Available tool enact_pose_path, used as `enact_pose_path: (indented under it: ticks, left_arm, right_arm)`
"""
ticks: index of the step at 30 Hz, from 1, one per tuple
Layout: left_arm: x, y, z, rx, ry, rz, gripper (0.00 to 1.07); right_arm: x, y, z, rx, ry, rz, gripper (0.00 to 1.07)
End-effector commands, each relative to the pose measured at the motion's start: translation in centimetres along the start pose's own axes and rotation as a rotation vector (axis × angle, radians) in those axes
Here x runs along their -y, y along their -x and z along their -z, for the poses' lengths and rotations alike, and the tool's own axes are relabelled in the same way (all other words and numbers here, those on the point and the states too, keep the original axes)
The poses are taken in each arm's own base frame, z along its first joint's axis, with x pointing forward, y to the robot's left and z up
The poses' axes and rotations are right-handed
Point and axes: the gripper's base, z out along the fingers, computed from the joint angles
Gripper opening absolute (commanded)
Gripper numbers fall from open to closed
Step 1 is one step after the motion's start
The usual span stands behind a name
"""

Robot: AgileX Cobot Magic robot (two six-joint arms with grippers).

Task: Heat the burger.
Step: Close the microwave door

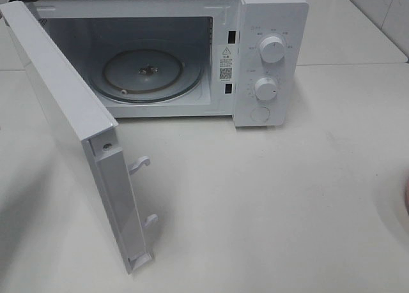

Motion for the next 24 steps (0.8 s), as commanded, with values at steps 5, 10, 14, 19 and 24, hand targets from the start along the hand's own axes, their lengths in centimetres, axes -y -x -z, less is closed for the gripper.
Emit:
enact_pose_path:
  ticks: [5,10,14,19,24]
  left_arm:
    - [1.4,-0.2,-2.1,0.023,-0.198,-0.003,0.00]
    - [2.3,-0.6,-3.4,-0.006,-0.279,0.012,0.00]
    - [3.3,-0.8,-3.9,-0.011,-0.319,-0.001,0.00]
    - [4.7,-1.4,-4.7,-0.027,-0.335,-0.026,0.00]
    - [6.2,-1.4,-6.0,-0.025,-0.366,-0.031,0.00]
  right_arm:
    - [0.0,-0.1,0.4,0.034,-0.002,-0.002,0.76]
    - [0.0,-0.1,0.4,0.034,-0.002,-0.002,0.76]
    - [0.0,-0.1,0.4,0.034,-0.002,-0.002,0.76]
    - [0.0,-0.1,0.4,0.034,-0.002,-0.002,0.76]
    - [0.0,-0.1,0.4,0.034,-0.002,-0.002,0.76]
